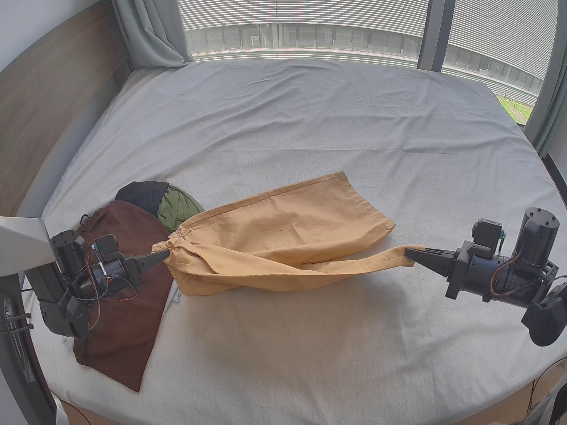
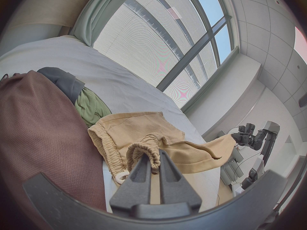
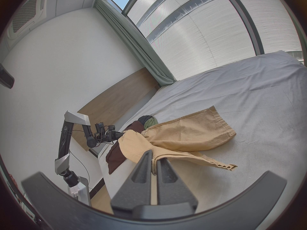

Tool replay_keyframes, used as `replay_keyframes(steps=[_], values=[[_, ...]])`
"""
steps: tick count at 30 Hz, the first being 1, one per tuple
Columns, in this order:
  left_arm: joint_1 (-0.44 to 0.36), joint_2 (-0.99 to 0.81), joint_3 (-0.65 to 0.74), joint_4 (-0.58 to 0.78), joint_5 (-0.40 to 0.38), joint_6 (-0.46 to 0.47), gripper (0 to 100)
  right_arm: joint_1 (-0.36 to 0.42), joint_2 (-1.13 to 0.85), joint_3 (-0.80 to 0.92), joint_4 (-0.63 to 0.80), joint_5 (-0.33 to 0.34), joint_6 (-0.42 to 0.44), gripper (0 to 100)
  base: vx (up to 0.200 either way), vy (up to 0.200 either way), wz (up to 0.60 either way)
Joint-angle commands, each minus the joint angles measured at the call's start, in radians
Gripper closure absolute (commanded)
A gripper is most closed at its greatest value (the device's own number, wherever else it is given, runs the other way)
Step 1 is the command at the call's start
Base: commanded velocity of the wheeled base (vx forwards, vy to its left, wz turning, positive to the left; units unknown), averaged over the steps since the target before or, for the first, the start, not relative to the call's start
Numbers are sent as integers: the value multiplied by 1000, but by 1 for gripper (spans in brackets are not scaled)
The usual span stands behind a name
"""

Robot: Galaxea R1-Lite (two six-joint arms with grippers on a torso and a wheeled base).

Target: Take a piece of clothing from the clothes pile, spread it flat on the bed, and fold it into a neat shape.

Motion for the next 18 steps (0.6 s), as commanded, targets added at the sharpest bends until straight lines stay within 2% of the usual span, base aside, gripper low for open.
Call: replay_keyframes(steps=[1,18], values=[[0,-5,-1,-1,2,-1,100,1,-5,0,-1,0,0,100,0,0,0],[0,-3,1,-1,1,-1,100,12,-49,-2,10,0,2,100,0,0,0]])
